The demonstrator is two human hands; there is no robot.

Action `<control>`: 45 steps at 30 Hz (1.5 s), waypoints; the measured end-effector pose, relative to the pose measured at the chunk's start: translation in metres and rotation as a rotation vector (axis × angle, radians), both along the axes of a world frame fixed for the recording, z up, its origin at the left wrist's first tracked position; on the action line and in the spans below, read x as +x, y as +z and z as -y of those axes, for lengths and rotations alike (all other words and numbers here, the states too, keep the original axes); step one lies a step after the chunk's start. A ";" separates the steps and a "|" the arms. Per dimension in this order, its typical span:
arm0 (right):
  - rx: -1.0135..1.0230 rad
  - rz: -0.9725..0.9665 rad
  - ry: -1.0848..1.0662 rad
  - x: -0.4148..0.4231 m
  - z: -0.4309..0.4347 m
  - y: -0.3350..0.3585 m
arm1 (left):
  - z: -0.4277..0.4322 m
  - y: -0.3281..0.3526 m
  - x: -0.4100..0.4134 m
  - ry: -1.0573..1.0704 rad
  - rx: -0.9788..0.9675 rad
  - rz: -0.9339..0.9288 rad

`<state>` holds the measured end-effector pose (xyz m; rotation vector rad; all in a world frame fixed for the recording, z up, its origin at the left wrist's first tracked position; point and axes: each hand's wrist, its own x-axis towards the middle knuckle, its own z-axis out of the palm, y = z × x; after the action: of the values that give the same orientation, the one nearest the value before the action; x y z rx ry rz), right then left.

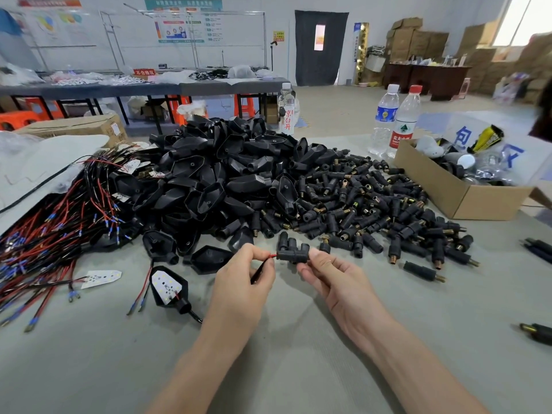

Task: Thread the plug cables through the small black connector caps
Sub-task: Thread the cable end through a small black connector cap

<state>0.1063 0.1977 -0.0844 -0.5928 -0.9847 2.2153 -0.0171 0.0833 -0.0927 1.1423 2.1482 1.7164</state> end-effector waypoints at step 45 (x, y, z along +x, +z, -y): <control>0.099 0.038 0.047 0.005 -0.004 0.005 | 0.007 0.035 -0.008 -0.358 0.024 0.750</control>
<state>0.1113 0.2013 -0.0798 -0.5739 -1.1321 2.1889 -0.0247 0.0761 -0.0573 0.6639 1.3827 1.6430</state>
